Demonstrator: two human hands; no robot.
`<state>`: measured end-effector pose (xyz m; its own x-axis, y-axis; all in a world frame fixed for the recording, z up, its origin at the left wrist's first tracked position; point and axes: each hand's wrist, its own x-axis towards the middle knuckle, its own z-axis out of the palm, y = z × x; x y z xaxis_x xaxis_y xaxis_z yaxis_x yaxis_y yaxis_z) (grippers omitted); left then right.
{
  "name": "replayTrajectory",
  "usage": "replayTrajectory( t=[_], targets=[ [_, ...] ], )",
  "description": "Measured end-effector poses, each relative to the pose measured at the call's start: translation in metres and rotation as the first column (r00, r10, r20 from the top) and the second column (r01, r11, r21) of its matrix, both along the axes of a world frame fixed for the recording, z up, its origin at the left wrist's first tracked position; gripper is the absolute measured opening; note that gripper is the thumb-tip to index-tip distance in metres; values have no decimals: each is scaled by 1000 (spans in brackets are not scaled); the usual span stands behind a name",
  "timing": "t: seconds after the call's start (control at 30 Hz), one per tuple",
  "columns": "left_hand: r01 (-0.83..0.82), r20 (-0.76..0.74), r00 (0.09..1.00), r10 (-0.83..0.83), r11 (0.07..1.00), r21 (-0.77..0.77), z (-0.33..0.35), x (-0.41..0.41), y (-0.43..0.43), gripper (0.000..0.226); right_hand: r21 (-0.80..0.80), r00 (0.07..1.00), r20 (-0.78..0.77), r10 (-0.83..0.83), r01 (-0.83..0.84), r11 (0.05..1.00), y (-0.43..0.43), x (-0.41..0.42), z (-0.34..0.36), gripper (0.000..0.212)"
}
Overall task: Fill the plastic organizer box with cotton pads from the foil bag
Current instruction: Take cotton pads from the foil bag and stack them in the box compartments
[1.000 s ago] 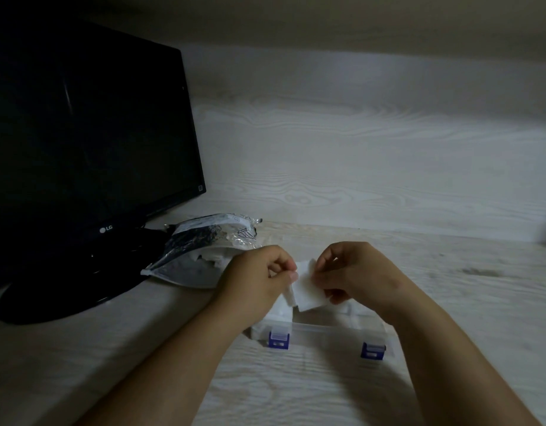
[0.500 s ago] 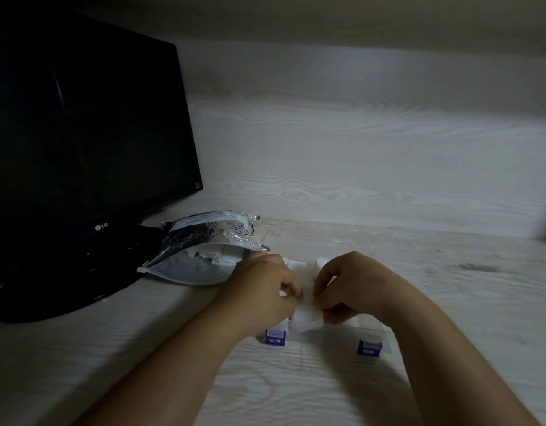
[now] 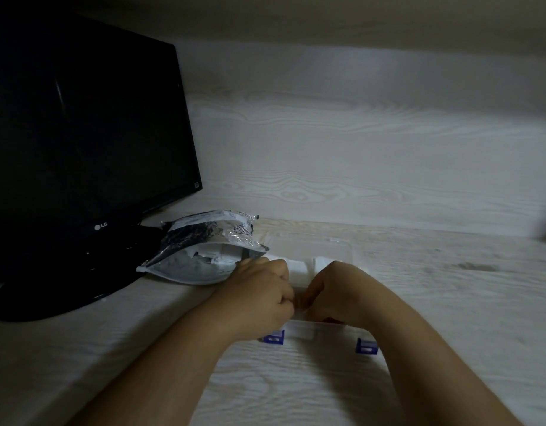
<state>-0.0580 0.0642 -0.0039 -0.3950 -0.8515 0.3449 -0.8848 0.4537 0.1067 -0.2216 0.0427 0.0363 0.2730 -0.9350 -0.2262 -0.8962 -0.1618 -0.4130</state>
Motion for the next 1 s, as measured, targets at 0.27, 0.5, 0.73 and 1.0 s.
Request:
replayTrajectory(
  t=[0.27,0.5,0.73,1.0],
  targets=[
    [7,23,1000,-8,1000,26,-2,1,0,23,-29,995,-96,10,-13,999,-3,1,-5,29],
    [57,-562,827,28,989,133,1,11,-2,25,-49,991,133,19,-12,999,2,-9,4,17],
    [-463,-501,732,461,877,130,4,32,-8,24,-199,952,306,21,42,979,3,-7,4,15],
    [-631,-152,724,673,735,250,-6,50,-12,41,-260,946,323,38,50,964,6,-3,3,15]
  ],
)
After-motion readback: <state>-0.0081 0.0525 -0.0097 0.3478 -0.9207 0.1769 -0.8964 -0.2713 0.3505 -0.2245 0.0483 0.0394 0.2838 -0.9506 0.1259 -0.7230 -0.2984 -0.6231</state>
